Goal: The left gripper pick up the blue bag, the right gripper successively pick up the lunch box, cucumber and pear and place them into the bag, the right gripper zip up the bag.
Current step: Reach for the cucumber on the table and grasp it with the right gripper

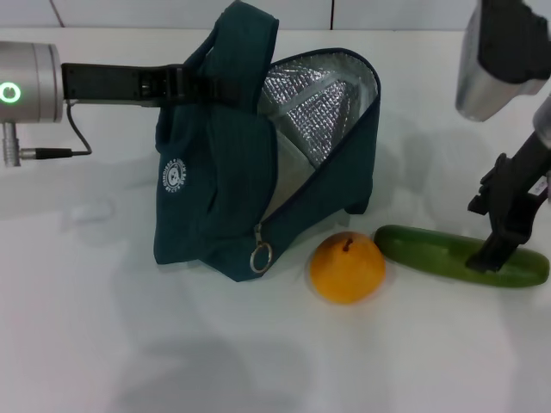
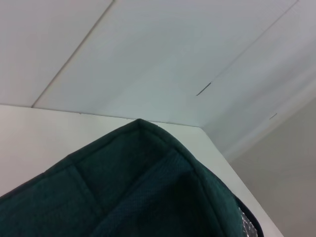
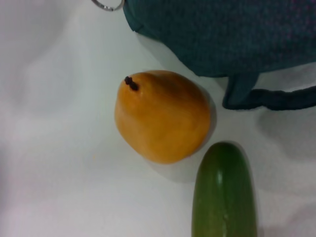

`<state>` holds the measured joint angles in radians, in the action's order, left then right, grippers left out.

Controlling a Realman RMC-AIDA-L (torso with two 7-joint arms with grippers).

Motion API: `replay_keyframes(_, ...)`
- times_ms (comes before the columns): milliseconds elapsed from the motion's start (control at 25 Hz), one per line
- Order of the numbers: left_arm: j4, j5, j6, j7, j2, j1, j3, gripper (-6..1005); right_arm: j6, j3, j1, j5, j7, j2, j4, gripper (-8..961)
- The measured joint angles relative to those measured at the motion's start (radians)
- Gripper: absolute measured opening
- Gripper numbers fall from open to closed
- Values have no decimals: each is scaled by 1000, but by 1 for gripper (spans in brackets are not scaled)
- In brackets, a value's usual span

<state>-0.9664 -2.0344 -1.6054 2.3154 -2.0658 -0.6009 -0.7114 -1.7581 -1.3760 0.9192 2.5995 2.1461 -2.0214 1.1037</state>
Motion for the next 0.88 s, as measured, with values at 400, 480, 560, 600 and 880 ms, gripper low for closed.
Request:
replay_keyframes(400, 0, 2, 4, -3, -8, -4, -1, 79, 104, -51, 7, -15, -5, -3, -107, 861)
replay_keyframes(480, 0, 2, 4, -3, -8, -4, -1, 79, 125, -70, 5, -27, -5, -5, -119, 859)
replay_keyframes(560, 0, 3, 4, -3, -8, -4, -1, 79, 131, -75, 5, -31, -5, -5, -120, 858)
replay_keyframes(600, 0, 5, 4, -3, -8, -4, -1, 79, 141, -84, 4, -36, -5, -6, -121, 857)
replay_keyframes(880, 0, 12, 4, -4, -7, -6, -6, 80, 182, -116, 8, -66, -5, -7, -155, 822)
